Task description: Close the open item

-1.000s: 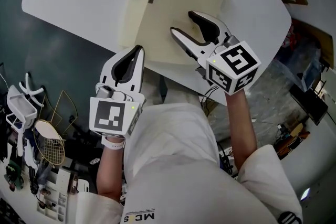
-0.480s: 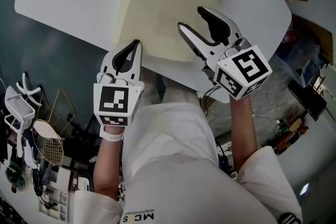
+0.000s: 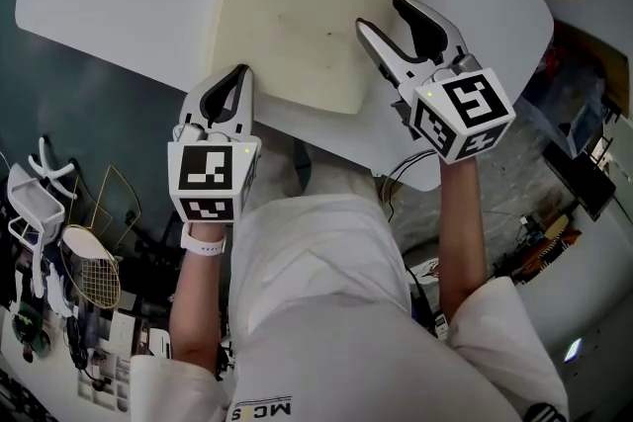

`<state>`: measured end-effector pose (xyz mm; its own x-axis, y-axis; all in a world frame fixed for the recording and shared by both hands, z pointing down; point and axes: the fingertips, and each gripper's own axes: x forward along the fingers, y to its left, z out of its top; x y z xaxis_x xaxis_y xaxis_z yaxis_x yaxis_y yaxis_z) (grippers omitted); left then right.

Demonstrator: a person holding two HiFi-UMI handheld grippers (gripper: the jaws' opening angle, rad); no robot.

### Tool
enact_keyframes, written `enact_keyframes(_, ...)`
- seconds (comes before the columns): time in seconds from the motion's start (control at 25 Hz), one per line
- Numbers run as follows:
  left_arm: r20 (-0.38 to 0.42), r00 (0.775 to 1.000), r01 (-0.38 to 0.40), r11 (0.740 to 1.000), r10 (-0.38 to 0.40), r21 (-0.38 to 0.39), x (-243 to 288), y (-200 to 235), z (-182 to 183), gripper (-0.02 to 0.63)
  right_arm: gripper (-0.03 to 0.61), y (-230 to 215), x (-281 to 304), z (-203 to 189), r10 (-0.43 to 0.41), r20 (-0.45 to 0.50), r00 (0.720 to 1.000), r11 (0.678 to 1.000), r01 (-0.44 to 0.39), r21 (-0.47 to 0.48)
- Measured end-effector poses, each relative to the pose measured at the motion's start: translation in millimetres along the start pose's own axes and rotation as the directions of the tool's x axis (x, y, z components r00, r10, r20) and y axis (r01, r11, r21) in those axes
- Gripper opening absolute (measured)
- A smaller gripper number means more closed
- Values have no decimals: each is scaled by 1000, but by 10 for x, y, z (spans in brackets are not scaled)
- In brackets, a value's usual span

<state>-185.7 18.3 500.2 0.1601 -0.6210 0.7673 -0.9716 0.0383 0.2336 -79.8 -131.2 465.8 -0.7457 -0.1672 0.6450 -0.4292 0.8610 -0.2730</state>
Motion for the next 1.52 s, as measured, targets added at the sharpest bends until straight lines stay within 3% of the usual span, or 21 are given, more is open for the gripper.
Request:
enact_keyframes(0.08,-6,1000,3,1000,-3,-4,13,21,-15,29,242,-28,61,10,-18,-7,1000,999,18,-35)
enact_keyframes(0.24,-12,1000,3,1000,-3,-14,32,40,-37,29,156,-53,188,11,-56,-35,998,988,50,-146)
enact_keyframes(0.48,-23,1000,-22,1000,21,-13,-21,138,-97,29,140,65,378,-2,-79,-87,993,968,56,-245)
enact_keyframes(0.68,-17,1000,-26,999,26,-26,-22,123,-128,29,83,9,426,-54,-98,-113,989,962,66,-264)
enact_keyframes(0.92,-14,999,-32,999,32,-25,-23,118,-141,29,80,1,454,-102,-107,-138,985,960,67,-271)
enact_keyframes(1.12,-15,998,-55,996,54,-69,-12,217,-159,27,74,31,552,-108,-117,-185,976,955,59,-291)
enact_keyframes(1.28,-57,992,-112,994,111,-20,18,215,-159,26,74,32,561,-101,-124,-198,972,954,62,-293)
enact_keyframes(1.52,-33,992,-126,987,123,-102,-52,246,-117,26,73,74,442,11,-123,-92,988,960,95,-263)
